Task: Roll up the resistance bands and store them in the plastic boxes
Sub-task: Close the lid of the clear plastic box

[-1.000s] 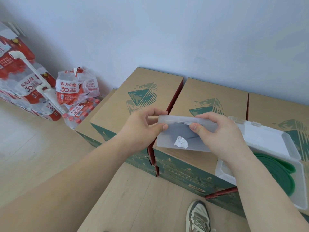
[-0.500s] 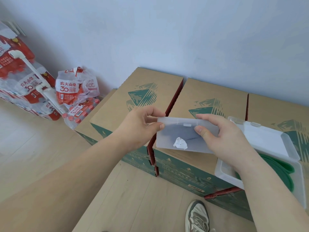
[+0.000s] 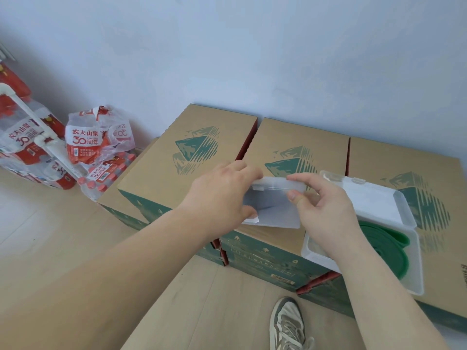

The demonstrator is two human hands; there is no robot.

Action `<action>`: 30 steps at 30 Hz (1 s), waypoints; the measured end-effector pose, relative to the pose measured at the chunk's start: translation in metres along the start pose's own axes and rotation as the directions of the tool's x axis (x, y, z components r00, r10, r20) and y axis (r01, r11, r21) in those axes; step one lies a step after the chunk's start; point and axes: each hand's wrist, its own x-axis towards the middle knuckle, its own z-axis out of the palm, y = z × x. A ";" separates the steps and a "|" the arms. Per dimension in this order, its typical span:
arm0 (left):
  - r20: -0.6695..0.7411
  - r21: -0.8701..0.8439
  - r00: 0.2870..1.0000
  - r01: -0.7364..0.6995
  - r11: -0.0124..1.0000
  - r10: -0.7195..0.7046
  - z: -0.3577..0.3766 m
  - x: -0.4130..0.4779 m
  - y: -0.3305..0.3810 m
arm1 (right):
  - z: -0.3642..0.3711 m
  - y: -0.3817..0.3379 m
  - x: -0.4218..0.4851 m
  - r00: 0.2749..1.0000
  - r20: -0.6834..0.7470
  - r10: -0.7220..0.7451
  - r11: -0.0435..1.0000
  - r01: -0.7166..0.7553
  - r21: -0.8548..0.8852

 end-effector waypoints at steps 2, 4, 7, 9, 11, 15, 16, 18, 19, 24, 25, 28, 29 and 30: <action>-0.076 0.048 0.997 -0.023 0.999 0.027 0.007 0.001 -0.004 | 0.005 0.003 -0.002 0.999 -0.014 -0.050 0.999 0.050 -0.005; -0.132 0.118 0.990 -0.033 0.992 0.049 0.017 0.002 -0.010 | 0.013 0.005 -0.003 0.992 -0.023 -0.122 0.991 0.120 -0.066; -0.145 0.190 0.986 -0.053 0.980 0.082 0.035 0.004 -0.012 | 0.018 0.009 -0.003 0.985 -0.022 -0.169 0.970 0.162 -0.181; -0.184 0.226 0.975 -0.084 0.970 0.127 0.049 0.002 -0.010 | 0.019 0.013 -0.001 0.984 -0.032 -0.173 0.957 0.160 -0.242; -0.261 0.231 0.954 -0.086 0.969 0.147 0.058 -0.001 -0.006 | 0.018 0.013 0.002 0.988 -0.025 -0.155 0.949 0.142 -0.282; -0.326 0.293 0.923 -0.109 0.950 0.207 0.065 -0.002 -0.012 | 0.016 0.010 0.003 0.989 -0.027 -0.145 0.939 0.128 -0.319; -0.317 0.297 0.917 -0.148 0.943 0.243 0.065 -0.001 -0.016 | 0.014 0.009 0.003 0.990 -0.019 -0.141 0.936 0.127 -0.329; -0.270 0.273 0.910 -0.241 0.931 0.314 0.063 0.006 -0.024 | 0.010 0.008 0.000 0.992 0.000 -0.129 0.929 0.121 -0.349; -0.245 0.267 0.908 -0.274 0.924 0.340 0.062 0.010 -0.029 | 0.006 0.008 -0.002 0.993 0.004 -0.119 0.930 0.113 -0.349; -0.066 0.243 0.994 -0.070 0.968 0.089 0.044 0.033 -0.021 | -0.016 0.006 -0.010 0.994 -0.059 -0.097 0.956 0.076 -0.285; -0.023 0.287 0.999 -0.035 0.957 0.043 0.041 0.035 -0.011 | -0.023 0.006 -0.011 0.993 -0.081 -0.089 0.962 0.065 -0.266; 0.015 0.332 0.997 -0.074 0.940 0.073 0.038 0.030 0.028 | -0.048 0.010 -0.014 0.985 -0.171 -0.038 0.948 -0.019 -0.318; -0.031 0.246 0.989 -0.130 0.961 0.142 0.038 0.027 0.043 | -0.058 0.015 -0.014 0.978 -0.207 0.017 0.928 -0.092 -0.361; -0.072 0.119 0.976 -0.194 0.974 0.204 0.037 0.024 0.058 | -0.067 0.020 -0.014 0.967 -0.241 0.085 0.894 -0.180 -0.410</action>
